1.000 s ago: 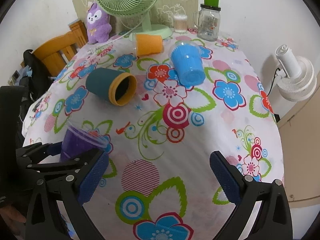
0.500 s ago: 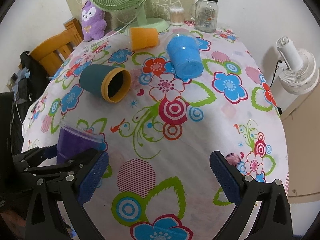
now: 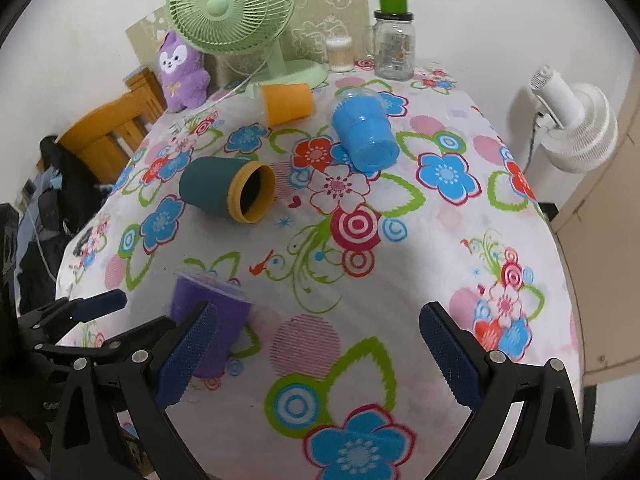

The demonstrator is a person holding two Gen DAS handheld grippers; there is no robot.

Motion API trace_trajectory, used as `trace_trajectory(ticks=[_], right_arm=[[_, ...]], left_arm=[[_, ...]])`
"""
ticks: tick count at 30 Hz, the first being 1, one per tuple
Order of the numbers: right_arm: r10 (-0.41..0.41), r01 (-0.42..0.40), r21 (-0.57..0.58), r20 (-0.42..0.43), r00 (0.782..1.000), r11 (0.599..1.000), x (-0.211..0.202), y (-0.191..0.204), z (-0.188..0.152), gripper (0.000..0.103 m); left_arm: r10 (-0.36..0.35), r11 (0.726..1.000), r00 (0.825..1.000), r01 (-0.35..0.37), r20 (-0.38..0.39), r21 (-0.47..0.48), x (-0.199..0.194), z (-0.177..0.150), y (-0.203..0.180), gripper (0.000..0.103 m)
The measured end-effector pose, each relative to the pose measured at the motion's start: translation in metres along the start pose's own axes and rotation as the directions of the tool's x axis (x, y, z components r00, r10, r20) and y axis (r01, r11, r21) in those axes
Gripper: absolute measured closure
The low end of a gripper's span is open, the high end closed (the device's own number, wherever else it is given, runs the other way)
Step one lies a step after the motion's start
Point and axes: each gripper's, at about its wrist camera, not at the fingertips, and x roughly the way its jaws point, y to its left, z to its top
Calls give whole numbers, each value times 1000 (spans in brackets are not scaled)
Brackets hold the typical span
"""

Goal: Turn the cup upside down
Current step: 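Lift the purple cup with the right gripper off the table, then rotate the right gripper to turn the purple cup rim-down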

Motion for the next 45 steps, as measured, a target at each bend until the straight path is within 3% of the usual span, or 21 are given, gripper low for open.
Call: trace_trajectory(ticks=[9,14,22,29,36,45], right_arm=[[-139,114,198,118,983,974,-16,36,-38,1],[-216,173,242,160,963,955,-16,62,-57,1],[-251,206,218,207,946,954,-3,97,-72,1],[-268,217,211,252,930,953,25,107,-85,4],[-298,239,235,265,917,942,40,105,-98,9],[-319,249,250,294,901,936,50,110,-109,22]], left_arm=[[-61,973,997,68,-38,221,-10,-5,29,13],[-79,930,995,98,-67,355,-8,-10,40,13],[-74,860,991,120,-112,495,5,-17,49,13],[-68,821,991,122,-117,558,25,-19,55,13],[-69,762,992,118,-102,636,36,-27,49,13],[-69,743,994,109,-87,660,40,-34,52,13]])
